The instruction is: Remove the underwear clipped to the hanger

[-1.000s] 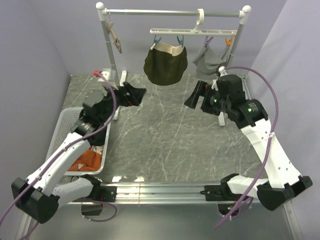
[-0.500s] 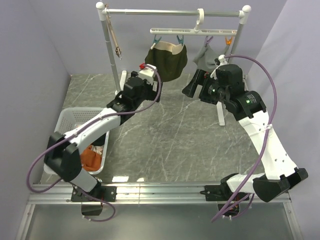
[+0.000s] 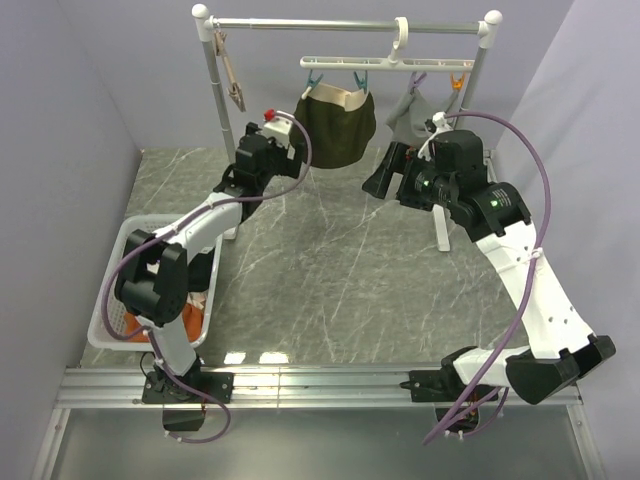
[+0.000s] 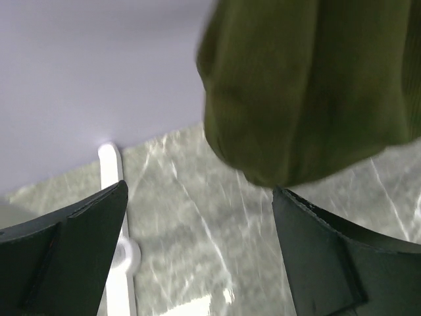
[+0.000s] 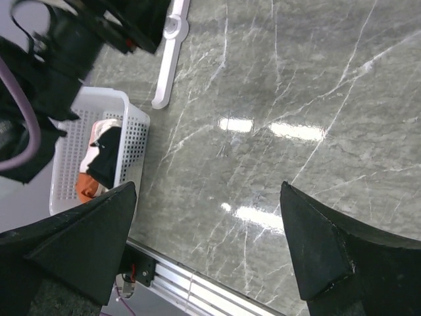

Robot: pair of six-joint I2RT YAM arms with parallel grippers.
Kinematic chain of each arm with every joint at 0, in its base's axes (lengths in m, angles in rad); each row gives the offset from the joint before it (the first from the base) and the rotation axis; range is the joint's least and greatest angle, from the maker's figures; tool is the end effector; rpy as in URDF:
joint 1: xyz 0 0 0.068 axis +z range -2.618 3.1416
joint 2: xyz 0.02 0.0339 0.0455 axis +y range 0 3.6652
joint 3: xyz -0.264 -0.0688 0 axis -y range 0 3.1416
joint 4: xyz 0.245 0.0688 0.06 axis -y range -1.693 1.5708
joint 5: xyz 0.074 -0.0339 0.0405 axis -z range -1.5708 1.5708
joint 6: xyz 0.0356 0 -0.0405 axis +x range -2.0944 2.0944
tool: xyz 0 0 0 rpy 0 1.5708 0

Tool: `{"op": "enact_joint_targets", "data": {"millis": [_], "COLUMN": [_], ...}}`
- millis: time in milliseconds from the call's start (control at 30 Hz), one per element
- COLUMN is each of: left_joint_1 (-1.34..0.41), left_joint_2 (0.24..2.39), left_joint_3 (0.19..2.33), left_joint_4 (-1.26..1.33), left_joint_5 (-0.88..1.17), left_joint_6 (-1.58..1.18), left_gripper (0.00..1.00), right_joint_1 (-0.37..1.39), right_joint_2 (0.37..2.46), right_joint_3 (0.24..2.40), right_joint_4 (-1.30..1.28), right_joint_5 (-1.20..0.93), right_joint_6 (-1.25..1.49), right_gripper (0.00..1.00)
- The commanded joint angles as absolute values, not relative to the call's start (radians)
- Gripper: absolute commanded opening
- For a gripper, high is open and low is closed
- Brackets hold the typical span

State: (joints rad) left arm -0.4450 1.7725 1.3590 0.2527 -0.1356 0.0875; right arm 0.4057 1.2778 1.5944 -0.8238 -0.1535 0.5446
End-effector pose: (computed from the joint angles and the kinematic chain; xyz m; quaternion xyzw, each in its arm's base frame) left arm 0.3895 -0.1804 0.3112 0.1576 0.7446 -0.0642 0.6454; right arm 0.2306 0.1050 0.4465 0.0208 0.8600 0.2901 0.4194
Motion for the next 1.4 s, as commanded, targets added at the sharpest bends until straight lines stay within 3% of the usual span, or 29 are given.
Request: {"op": "enact_joint_targets", "data": {"millis": [0, 100, 200, 267, 300, 367, 400, 467, 767, 1000, 1367], "left_joint_1": [-0.431, -0.431, -0.431, -0.436, -0.44, -0.459, -0.468, -0.479, -0.578, -0.659, -0.891], "left_joint_2": [1.802, 1.848, 1.87, 1.878, 1.878, 1.868, 1.852, 1.81, 1.579, 1.451, 1.427], "left_joint_3": [1.454, 1.537, 1.598, 1.626, 1.629, 1.611, 1.585, 1.551, 1.333, 1.269, 1.262], "left_joint_4": [0.348, 0.285, 0.244, 0.213, 0.187, 0.175, 0.173, 0.181, 0.238, 0.25, 0.157], "left_joint_5": [0.01, 0.121, 0.21, 0.277, 0.288, 0.281, 0.278, 0.264, 0.138, 0.059, -0.26], "left_joint_6": [0.095, 0.097, 0.051, 0.023, 0.023, 0.026, 0.026, 0.015, -0.064, -0.158, 0.047], "left_gripper": [0.97, 0.93, 0.8, 0.6, 0.42, 0.26, 0.13, 0.01, 0.01, 0.1, 0.08], "right_joint_1": [0.4, 0.399, 0.4, 0.402, 0.402, 0.402, 0.402, 0.4, 0.402, 0.399, 0.406], "right_joint_2": [1.285, 1.29, 1.296, 1.301, 1.307, 1.31, 1.313, 1.316, 1.33, 1.41, 1.471], "right_joint_3": [1.588, 1.588, 1.591, 1.597, 1.601, 1.614, 1.62, 1.634, 1.709, 1.862, 1.99], "right_joint_4": [-0.822, -0.821, -0.819, -0.815, -0.815, -0.811, -0.81, -0.811, -0.819, -0.876, -0.779], "right_joint_5": [-0.17, -0.169, -0.173, -0.178, -0.178, -0.172, -0.172, -0.169, -0.135, -0.115, -0.19], "right_joint_6": [0.511, 0.5, 0.499, 0.5, 0.5, 0.5, 0.499, 0.495, 0.479, 0.476, 0.508], "right_gripper": [0.96, 0.96, 0.96, 0.94, 0.94, 0.93, 0.93, 0.93, 0.92, 0.91, 0.88]}}
